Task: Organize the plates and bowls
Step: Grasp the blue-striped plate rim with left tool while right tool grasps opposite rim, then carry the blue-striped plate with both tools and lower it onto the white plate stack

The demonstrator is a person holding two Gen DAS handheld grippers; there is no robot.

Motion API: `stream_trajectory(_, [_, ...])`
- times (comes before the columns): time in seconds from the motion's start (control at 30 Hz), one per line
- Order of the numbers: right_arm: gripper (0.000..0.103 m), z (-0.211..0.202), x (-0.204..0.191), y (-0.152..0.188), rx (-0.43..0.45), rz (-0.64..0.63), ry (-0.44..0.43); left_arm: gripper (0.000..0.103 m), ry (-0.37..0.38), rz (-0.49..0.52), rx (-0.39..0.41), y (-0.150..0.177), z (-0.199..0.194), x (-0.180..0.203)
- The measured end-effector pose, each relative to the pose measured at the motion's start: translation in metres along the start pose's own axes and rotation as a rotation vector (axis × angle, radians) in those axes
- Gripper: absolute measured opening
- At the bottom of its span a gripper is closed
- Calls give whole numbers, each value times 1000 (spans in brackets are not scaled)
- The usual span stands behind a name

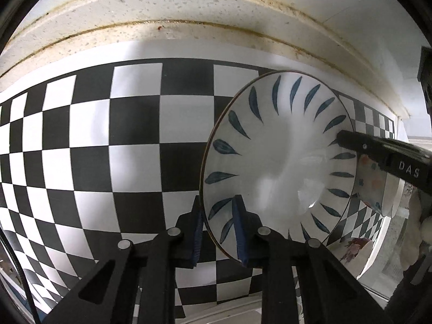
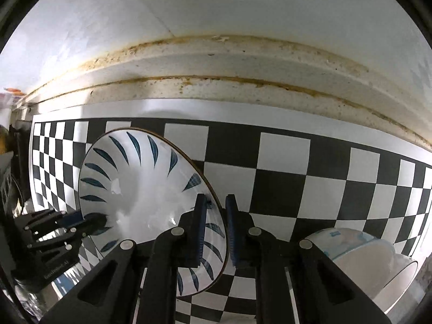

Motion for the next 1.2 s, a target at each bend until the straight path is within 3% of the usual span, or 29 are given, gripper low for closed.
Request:
stream_trajectory(0.3, [14,-12,-16,18,29,4,-39,18,-10,19,39,10,-28,2])
stream_trajectory(0.57, [13,-48,-34,43,64,-20,-52,18,-30,51,80,33,-62,6])
stream_trajectory(0.87, [13,-89,-63,91,91,-58,-56,18,-39,93,100,87,-92,2])
stream_trajectory(1.2, [12,-79,-85,170,64,-56,-122,18,-47,127,54,156,-90,-18])
Point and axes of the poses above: each gripper's, at about its wrist camera, not at the fingertips, and z roughly the way its jaws point, x to its right, y to its underside, the point moved 1 cm from there along z, roughly the way its jaws point, and after that the axes turned 4 degrees about -z, right-handed, at the moved point
